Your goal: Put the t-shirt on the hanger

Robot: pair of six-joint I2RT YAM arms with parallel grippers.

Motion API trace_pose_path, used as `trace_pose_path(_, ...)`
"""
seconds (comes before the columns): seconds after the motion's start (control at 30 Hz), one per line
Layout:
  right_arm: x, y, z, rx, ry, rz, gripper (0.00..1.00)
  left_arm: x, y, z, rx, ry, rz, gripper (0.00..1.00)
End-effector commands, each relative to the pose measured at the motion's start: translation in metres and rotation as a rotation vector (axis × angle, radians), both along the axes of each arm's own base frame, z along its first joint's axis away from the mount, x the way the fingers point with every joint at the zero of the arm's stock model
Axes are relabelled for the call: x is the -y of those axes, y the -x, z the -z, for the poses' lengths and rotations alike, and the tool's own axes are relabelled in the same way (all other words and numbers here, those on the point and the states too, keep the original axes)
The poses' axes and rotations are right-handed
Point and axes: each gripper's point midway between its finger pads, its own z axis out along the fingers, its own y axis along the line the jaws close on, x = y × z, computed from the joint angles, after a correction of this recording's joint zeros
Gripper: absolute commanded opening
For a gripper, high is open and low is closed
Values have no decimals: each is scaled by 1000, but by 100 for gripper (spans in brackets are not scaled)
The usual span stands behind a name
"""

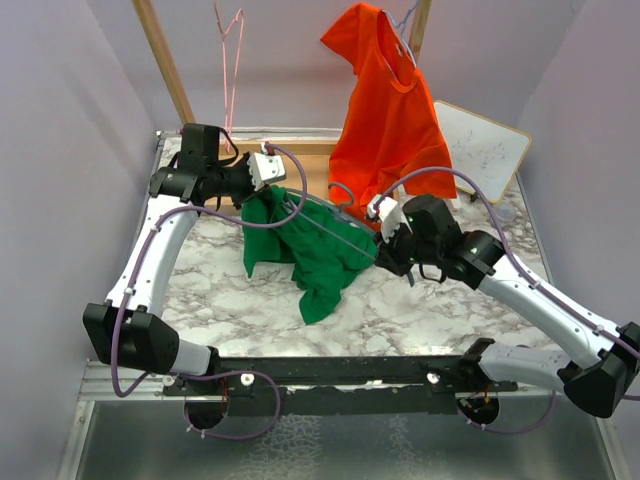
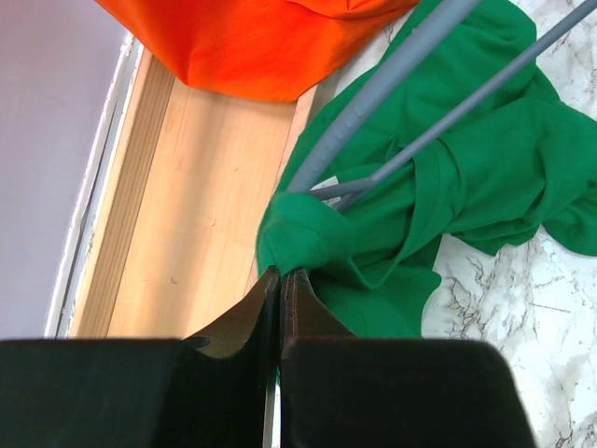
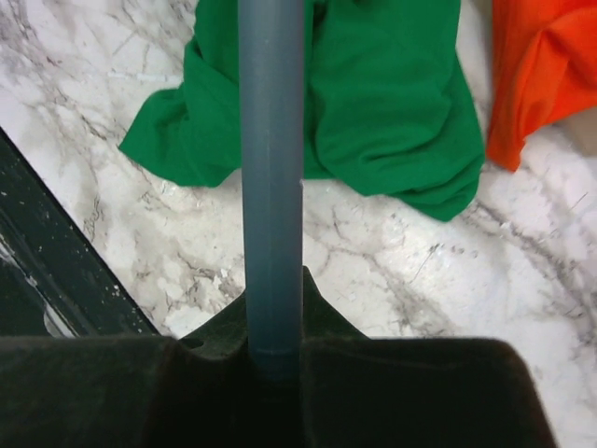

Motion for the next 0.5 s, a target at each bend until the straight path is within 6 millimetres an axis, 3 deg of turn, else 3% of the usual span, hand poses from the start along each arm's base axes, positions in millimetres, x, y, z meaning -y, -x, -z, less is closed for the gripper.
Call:
trace_pose_path(0.0,-18,-12,-51,168,-95,-96,1,-2,1,-8,9,-3,6,0)
trace_pose_path(0.13,-12,-19,-70,238,-101,-66,1,-4,-1,-5,-13,-8,2,0)
trace_pose_path(0.2,-11,-19,-70,254,-97,-71,1,-5,-1,-4,-18,-6,3,0)
trace_pose_path(0.47,-23,2,-25,137,-91,-200,1,-2,-12,-12,-12,14,-9,0)
